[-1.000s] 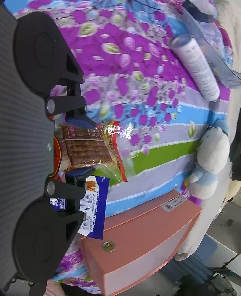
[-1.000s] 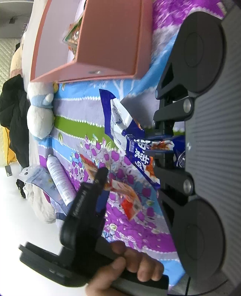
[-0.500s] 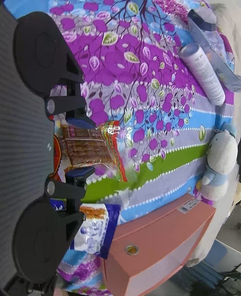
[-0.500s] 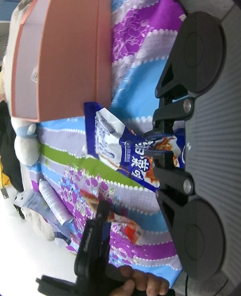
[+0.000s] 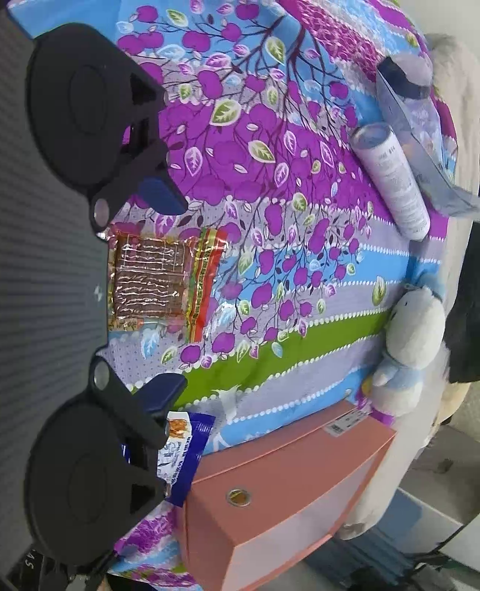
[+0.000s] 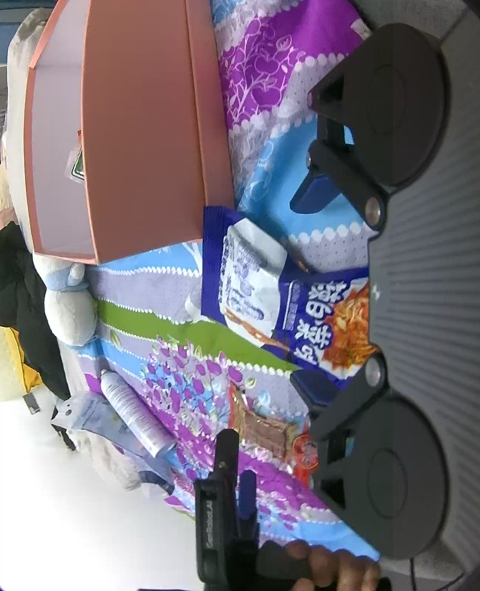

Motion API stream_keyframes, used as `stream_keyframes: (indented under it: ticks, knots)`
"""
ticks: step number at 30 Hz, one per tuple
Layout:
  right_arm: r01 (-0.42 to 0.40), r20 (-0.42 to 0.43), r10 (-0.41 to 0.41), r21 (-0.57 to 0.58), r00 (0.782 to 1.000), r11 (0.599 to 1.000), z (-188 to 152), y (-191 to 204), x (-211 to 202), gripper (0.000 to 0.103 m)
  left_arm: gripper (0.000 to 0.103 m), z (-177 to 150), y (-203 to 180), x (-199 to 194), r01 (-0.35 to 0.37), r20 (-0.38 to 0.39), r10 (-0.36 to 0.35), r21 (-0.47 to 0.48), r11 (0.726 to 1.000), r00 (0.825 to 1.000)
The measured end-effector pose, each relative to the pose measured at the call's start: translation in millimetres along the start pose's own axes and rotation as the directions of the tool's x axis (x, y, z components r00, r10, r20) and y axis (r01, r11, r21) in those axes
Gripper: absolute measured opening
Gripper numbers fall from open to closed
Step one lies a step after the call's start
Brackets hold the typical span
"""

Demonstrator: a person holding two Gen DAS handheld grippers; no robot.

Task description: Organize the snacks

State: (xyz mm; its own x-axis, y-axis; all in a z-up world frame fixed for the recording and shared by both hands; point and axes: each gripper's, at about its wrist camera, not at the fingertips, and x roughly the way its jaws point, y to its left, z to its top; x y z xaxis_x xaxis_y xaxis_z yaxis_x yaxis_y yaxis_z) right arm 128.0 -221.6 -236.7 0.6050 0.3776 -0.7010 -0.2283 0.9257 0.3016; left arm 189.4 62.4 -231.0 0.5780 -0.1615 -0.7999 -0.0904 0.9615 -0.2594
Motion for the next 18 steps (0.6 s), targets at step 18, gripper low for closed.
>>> stream_keyframes:
  ticks: [18]
  knots:
    - [0.126,0.0,-0.126,0.01,0.992,0.992,3,14,32,0.093,0.102,-26,14,21,-0.102,-0.036,0.101,-0.046,0.994,0.994]
